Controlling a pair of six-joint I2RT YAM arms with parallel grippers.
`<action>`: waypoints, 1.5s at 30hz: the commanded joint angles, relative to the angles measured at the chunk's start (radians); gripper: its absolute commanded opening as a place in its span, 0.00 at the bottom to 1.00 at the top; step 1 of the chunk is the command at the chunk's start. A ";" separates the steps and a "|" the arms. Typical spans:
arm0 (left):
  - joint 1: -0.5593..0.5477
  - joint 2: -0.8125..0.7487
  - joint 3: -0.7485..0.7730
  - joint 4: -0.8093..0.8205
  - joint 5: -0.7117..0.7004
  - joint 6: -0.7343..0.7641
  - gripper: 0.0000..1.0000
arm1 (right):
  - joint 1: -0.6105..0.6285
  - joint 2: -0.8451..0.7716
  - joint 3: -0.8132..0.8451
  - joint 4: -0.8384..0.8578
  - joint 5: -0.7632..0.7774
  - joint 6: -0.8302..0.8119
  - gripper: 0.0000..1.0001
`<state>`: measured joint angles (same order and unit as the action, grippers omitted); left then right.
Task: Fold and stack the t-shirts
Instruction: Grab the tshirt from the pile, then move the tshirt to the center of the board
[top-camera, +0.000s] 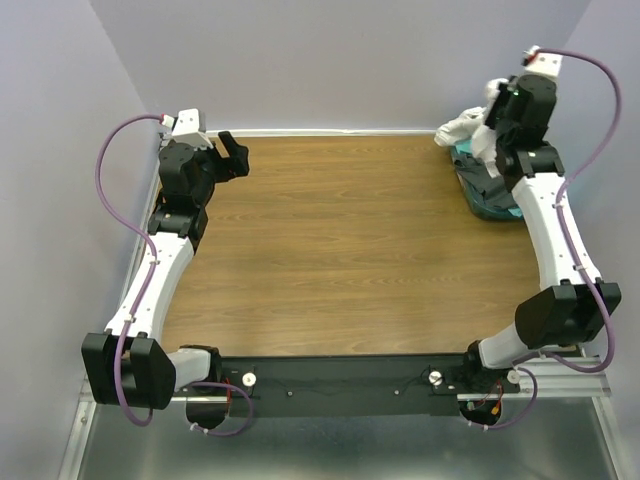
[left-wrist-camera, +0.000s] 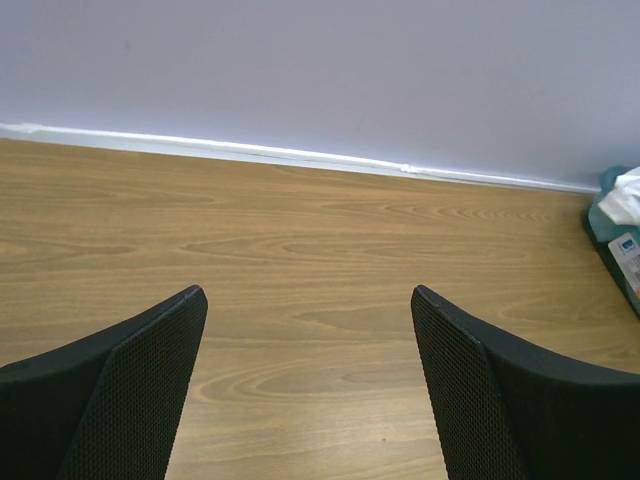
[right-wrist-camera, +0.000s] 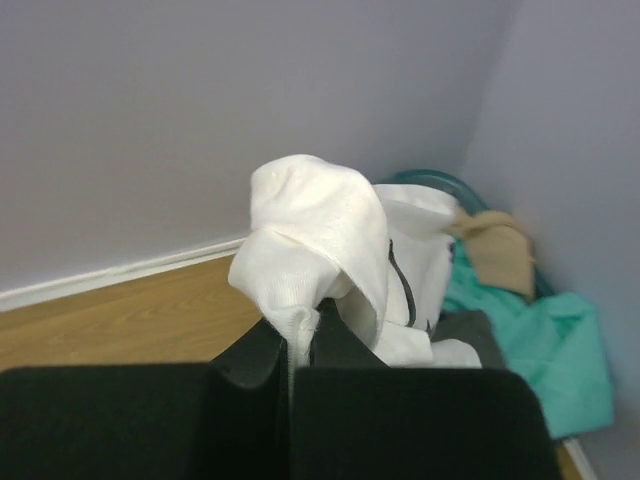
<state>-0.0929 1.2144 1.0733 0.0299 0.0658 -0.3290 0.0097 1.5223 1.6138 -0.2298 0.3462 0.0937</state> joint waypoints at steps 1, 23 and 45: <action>0.004 -0.003 0.040 0.034 0.063 -0.013 0.90 | 0.165 -0.017 0.106 0.000 -0.137 -0.083 0.00; 0.004 -0.056 0.071 -0.062 -0.009 -0.001 0.90 | 0.395 0.013 0.241 -0.037 -0.229 0.167 0.08; -0.028 0.393 0.077 -0.395 0.014 -0.010 0.80 | 0.392 0.004 -0.468 -0.060 -0.105 0.409 0.88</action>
<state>-0.1196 1.5761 1.1236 -0.2749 0.1638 -0.3088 0.4038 1.5242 1.1820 -0.2974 0.2848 0.4301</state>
